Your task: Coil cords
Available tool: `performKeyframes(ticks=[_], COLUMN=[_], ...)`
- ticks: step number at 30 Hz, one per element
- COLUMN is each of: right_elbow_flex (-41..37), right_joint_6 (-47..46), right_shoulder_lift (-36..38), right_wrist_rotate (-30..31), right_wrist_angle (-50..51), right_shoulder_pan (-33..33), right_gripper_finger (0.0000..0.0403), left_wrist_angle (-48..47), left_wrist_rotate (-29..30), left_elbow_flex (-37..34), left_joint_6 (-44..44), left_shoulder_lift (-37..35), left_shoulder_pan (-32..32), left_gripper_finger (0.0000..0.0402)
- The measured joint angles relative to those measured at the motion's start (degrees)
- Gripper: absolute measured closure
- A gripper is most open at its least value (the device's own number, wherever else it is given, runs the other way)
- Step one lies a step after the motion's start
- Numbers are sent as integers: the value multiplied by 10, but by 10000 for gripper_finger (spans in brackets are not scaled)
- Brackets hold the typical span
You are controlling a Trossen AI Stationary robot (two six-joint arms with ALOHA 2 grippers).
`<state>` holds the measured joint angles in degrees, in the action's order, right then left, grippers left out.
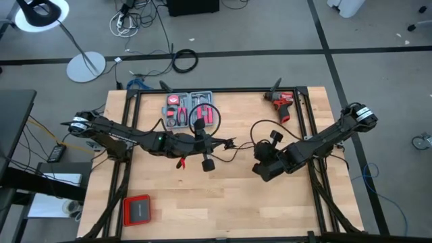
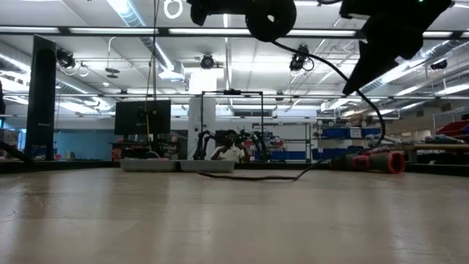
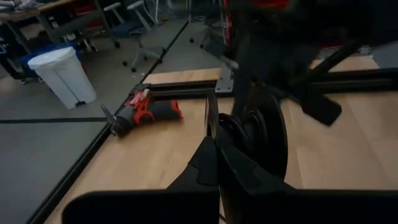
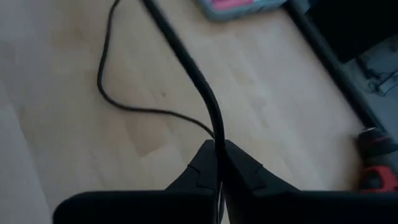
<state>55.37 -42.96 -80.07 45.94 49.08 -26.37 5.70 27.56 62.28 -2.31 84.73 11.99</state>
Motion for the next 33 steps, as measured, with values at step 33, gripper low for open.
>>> performKeyframes(ticks=[33], right_elbow_flex=[0], right_joint_6=[317], right_shoulder_lift=[70], right_wrist_rotate=[20], right_wrist_angle=[-486], right_shoulder_pan=[8], right_gripper_finger=[397], left_wrist_angle=[-28], left_wrist_rotate=[65], left_elbow_flex=[1], left_joint_6=[7], left_shoulder_lift=[0], left_shoulder_pan=[-21], left_gripper_finger=[402])
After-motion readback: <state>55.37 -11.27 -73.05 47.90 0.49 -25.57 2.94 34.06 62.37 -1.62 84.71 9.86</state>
